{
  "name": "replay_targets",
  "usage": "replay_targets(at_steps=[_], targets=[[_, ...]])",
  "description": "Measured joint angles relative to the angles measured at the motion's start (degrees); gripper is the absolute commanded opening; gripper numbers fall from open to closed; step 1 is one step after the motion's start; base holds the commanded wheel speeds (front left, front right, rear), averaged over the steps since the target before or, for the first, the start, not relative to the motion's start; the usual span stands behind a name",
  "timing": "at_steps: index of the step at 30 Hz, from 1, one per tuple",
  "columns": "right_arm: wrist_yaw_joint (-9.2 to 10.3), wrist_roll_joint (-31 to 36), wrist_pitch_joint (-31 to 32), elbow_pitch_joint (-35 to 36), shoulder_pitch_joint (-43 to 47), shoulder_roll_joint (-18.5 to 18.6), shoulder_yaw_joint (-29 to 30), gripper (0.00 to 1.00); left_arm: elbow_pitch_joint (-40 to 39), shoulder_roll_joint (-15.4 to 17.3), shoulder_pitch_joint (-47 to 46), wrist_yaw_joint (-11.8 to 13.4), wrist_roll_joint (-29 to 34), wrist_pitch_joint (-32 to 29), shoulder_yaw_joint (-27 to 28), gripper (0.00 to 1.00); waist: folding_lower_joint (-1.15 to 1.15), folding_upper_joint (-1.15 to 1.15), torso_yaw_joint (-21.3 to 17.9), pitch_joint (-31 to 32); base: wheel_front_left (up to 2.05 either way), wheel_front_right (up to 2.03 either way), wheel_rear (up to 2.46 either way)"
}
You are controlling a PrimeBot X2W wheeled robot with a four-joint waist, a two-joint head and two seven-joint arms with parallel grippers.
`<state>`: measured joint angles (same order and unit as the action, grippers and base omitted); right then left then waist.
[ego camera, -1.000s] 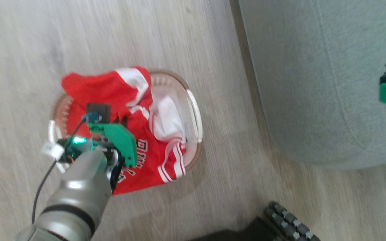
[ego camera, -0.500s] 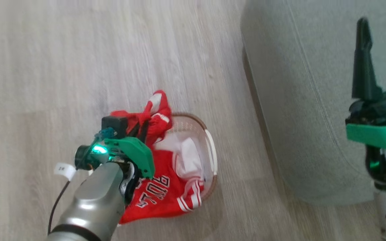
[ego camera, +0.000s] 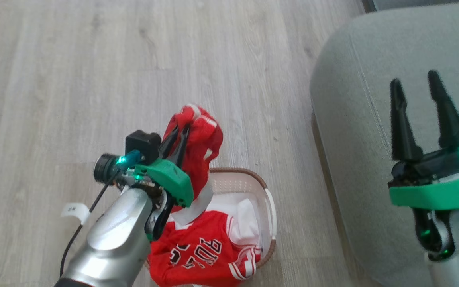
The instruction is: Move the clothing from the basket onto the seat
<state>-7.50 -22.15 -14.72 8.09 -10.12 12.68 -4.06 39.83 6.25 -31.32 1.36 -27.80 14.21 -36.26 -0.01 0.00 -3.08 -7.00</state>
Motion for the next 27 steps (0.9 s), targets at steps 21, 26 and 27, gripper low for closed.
replay_targets(at_steps=[21,26,27], targets=[[0.00,-1.11,0.01,-2.74,5.09,0.42,-10.38,1.00,-19.67,3.55,-5.67,0.68,1.41,-6.65,-0.62,0.00,0.00,0.00,1.88,5.31,0.00,0.00,0.00],[0.00,-2.40,0.01,-3.46,4.98,2.10,-14.28,1.00,-21.00,3.57,-5.97,0.70,1.41,-7.16,-1.47,0.00,0.00,0.00,2.00,5.14,0.00,0.00,0.00],[0.00,-2.78,0.01,-3.79,4.86,2.41,-15.40,1.00,-21.14,3.57,-5.99,0.70,1.41,-7.38,-1.69,0.00,0.00,0.00,2.10,5.10,0.00,0.00,0.00]])
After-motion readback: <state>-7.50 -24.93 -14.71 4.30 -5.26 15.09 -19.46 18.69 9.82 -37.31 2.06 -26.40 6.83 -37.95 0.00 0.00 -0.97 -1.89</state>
